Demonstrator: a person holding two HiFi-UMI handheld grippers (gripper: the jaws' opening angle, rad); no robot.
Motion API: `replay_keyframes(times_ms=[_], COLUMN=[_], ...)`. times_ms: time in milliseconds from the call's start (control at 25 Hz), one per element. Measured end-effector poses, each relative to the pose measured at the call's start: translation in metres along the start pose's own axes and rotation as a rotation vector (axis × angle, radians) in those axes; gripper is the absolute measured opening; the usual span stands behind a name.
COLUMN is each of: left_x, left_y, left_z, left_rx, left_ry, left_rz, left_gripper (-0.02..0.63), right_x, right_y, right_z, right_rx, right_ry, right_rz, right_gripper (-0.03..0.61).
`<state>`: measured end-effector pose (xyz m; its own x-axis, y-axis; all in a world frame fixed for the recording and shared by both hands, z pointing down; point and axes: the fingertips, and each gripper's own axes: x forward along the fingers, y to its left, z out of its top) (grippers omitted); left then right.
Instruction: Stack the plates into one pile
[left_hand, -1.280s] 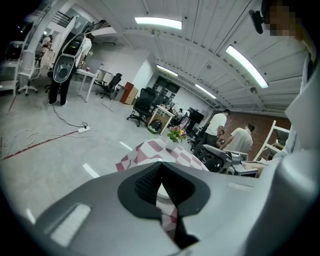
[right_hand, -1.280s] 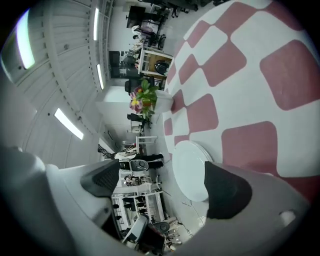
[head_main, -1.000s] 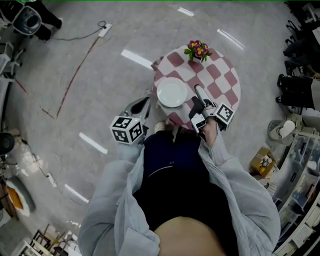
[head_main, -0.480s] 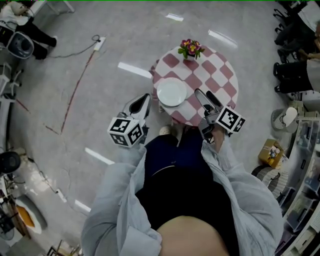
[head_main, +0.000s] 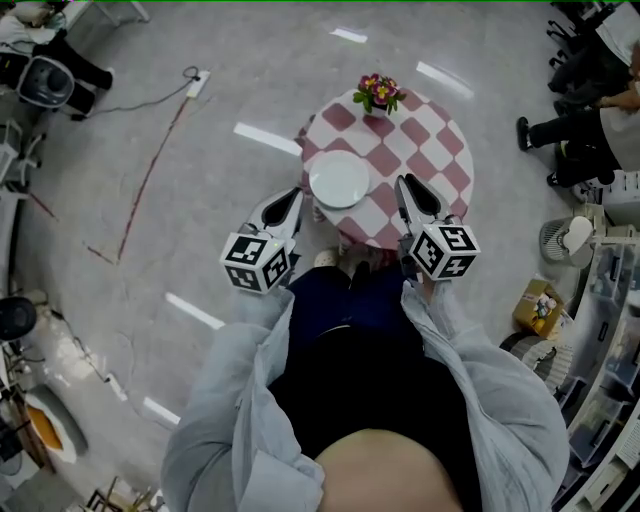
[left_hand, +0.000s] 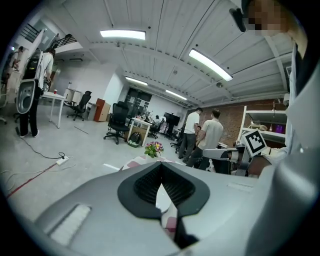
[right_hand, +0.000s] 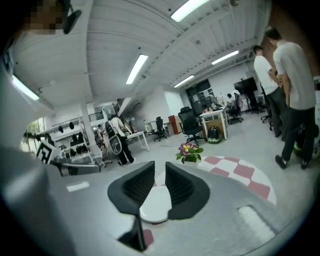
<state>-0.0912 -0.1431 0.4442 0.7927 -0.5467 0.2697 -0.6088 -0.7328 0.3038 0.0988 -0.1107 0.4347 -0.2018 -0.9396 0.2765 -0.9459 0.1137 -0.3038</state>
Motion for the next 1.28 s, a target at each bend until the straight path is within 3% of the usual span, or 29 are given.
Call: replay_keyframes(times_ms=[160,360,720,1000,1280], left_x=[0.003,0.009,0.011,0.007,0.008], left_y=[-0.004,-0.013,-0.017,-0.011,-0.012], left_z=[-0.004,-0.01,-0.013,-0.012,-0.009], left_rx=[0.006,0.014,0.02,0.014,0.054], left_ry=[0.011,0.026,0.035,0.027,0.038], left_rz=[0.002,-0.012,-0.017,-0.004,-0.016], left_gripper=[0.011,0.011,0.011,0.011,0.011], right_x=[-0.003,-0.011,-0.018,-0.016,-0.017], right_y=[0.005,0.001,-0.005,0.0,-0.005], right_z=[-0.005,-0.011,-0.013,-0.007,-0.008], right_rx=[-0.082,-0.107,-0.035,-0.09,-0.06], right_ry=[0.03,0.065,0.056,0.041,0.039], right_rz=[0.004,-0.007,-0.017,-0.03,-0.043], right_gripper=[0.002,0.002,0.002,0.002,0.002])
